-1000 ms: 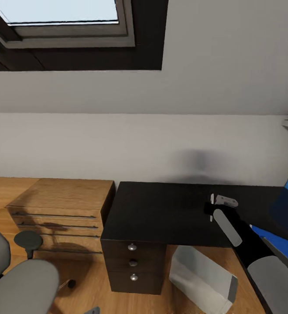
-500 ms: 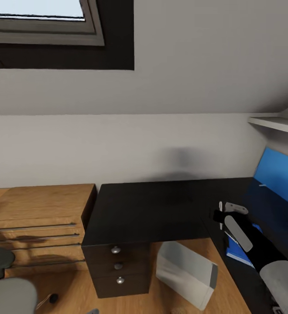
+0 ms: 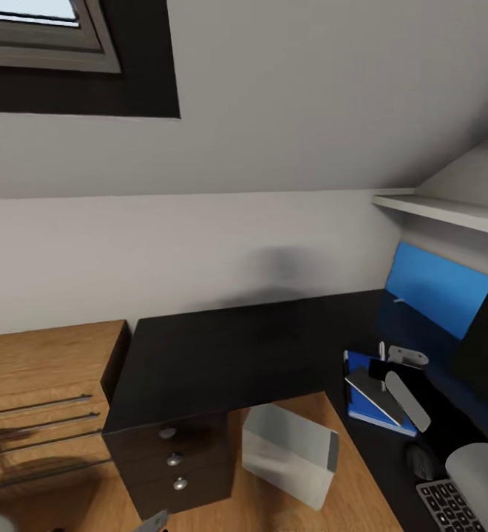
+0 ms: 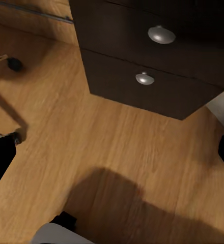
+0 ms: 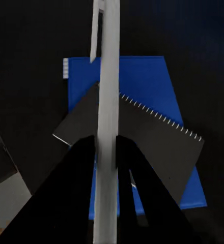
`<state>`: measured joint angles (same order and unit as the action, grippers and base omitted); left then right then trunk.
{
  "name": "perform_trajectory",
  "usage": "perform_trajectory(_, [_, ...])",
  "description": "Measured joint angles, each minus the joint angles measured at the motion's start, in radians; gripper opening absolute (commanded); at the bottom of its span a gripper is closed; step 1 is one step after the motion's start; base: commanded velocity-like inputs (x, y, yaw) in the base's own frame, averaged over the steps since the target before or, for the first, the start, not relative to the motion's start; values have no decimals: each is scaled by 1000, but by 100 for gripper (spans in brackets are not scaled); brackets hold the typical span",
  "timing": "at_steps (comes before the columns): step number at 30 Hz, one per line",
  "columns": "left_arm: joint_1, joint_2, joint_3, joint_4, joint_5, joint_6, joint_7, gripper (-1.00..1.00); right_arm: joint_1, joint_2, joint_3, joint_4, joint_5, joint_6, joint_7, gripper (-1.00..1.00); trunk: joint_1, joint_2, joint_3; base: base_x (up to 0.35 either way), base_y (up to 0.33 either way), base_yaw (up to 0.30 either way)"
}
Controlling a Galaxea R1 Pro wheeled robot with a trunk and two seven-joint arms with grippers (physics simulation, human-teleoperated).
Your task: In the bedroom, organize the workspace by keeping the computer under the desk, ensuring the monitor is on the desk, placing the keyboard on the desk next to the monitor, placing the mouse on the desk next to the keyboard, moving the folder from the swivel chair onto the desk next to the mouse, stacking the notebook on top of the folder with the pen on top of the notebook, and positioning the swivel chair next to the desk.
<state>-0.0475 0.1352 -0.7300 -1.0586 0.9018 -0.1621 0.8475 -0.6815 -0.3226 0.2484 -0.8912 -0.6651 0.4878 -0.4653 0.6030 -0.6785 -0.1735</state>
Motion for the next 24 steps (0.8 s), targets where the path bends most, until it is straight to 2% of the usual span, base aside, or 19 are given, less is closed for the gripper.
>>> perform_trajectory(7, [0, 1, -63, 4, 2, -15, -2, 100, 0, 2, 2, 12, 27, -16, 0, -100, 0, 0, 0, 0, 0, -73])
perform_trajectory(8, [0, 1, -69, 4, 2, -16, -2, 100, 0, 4, 3, 40, 30, -30, 0, -100, 0, 0, 0, 0, 0, -3])
perform_trajectory(11, [0, 2, -72, 4, 2, -17, -2, 100, 0, 6, 4, 91, 34, -53, -1, -100, 0, 0, 0, 171, 0, -1])
perform_trajectory(18, [0, 1, -72, 5, 3, -16, -4, 100, 0, 6, 5, 105, 52, -80, 0, -100, 0, 0, 0, 137, 0, 0])
perform_trajectory(21, [0, 0, -72, 5, 2, -14, -3, 100, 0, 5, 5, 117, 59, -121, 2, -100, 0, 0, 0, 25, 0, 0])
perform_trajectory(22, [0, 0, -73, 5, 1, -14, -3, 100, 0, 5, 4, 136, 76, -153, 20, -100, 0, 0, 0, 7, 0, 0])
perform_trajectory(24, [0, 0, -75, 5, 0, -14, -4, 100, 0, 5, 3, 149, 94, -166, 51, -100, 0, 0, 0, 5, 0, 0])
